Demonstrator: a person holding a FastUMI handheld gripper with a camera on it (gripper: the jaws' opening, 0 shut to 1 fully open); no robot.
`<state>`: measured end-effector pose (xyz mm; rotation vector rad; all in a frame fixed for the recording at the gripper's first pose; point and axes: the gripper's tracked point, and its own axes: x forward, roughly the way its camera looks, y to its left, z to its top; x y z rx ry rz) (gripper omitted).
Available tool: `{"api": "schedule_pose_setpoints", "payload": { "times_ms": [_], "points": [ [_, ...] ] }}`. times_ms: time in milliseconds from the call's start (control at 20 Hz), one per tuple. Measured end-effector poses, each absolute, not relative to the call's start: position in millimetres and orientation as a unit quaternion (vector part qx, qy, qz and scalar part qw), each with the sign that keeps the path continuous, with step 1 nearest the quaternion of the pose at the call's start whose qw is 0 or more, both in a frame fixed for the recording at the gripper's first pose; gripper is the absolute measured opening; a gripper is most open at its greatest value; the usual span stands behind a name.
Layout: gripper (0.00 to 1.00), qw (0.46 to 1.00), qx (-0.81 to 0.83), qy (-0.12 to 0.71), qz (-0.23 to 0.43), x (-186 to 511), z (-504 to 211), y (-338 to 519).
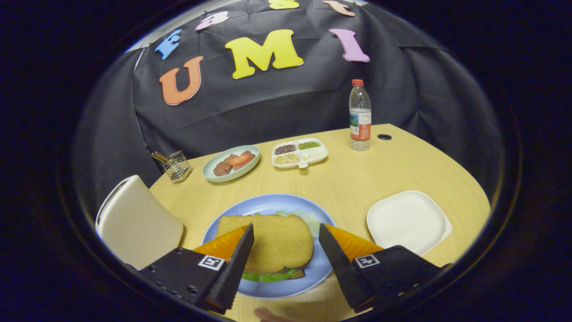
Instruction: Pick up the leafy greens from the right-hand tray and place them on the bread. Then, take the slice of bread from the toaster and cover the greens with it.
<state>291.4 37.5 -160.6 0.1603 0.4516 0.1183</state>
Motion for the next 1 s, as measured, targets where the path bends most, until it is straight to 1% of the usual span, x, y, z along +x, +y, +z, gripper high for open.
{"api": "schedule_pose_setpoints", "payload": {
  "times_ms": [50, 150, 350, 650, 800, 1000],
  "points": [
    [0.95, 0.973, 0.074, 0.211, 0.055, 285, -150, 38],
    [0.96, 0.980, 0.065, 0.181, 0.051, 268, -124, 40],
    [0.96, 0.990, 0.067, 0.114, 0.049, 220, -59, 45],
    [0.96, 0.998, 0.029, 0.040, 0.038, 122, 22, 45],
    [0.96, 1.000, 0.006, 0.009, 0.017, 76, 43, 34],
    [0.96, 1.000, -0.010, -0.013, 0.014, 33, 54, 23]
  ]
}}
